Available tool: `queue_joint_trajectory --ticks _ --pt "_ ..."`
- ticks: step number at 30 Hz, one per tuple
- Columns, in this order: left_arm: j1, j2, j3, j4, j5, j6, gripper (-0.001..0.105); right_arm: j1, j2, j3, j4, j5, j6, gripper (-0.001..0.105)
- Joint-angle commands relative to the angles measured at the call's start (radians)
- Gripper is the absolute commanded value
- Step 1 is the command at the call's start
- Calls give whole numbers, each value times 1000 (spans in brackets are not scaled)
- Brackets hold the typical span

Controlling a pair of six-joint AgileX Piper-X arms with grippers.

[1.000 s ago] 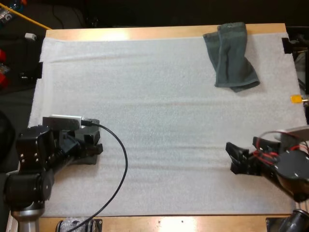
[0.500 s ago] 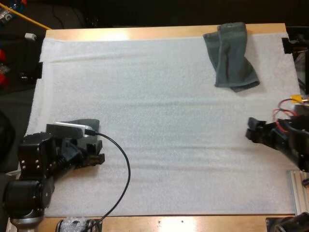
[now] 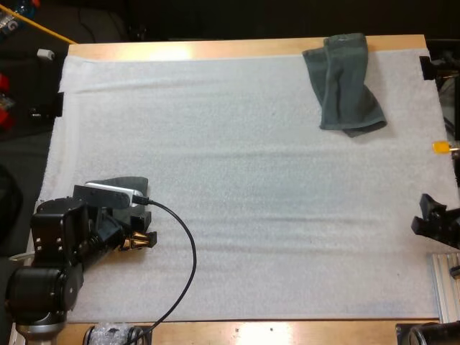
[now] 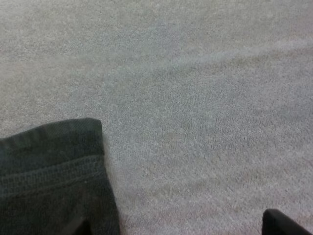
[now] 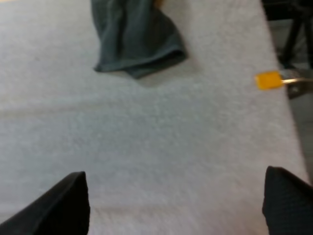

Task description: Pick towel from pile, fold and stack

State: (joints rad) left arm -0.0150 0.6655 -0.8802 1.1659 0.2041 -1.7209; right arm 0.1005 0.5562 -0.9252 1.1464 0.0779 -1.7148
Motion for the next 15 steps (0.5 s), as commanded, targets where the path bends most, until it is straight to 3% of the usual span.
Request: queue_joint_trajectory --ticks 1,10,15 --pt "-5 -14 -15 11 -16 2 65 -19 -10 -6 18 1 -27 71" --pt "-5 -178 -24 49 -112 41 65 -39 -77 -6 57 0 -61 71" --pt "-5 -316 -24 73 -123 74 65 -39 -150 -6 60 0 -61 71"
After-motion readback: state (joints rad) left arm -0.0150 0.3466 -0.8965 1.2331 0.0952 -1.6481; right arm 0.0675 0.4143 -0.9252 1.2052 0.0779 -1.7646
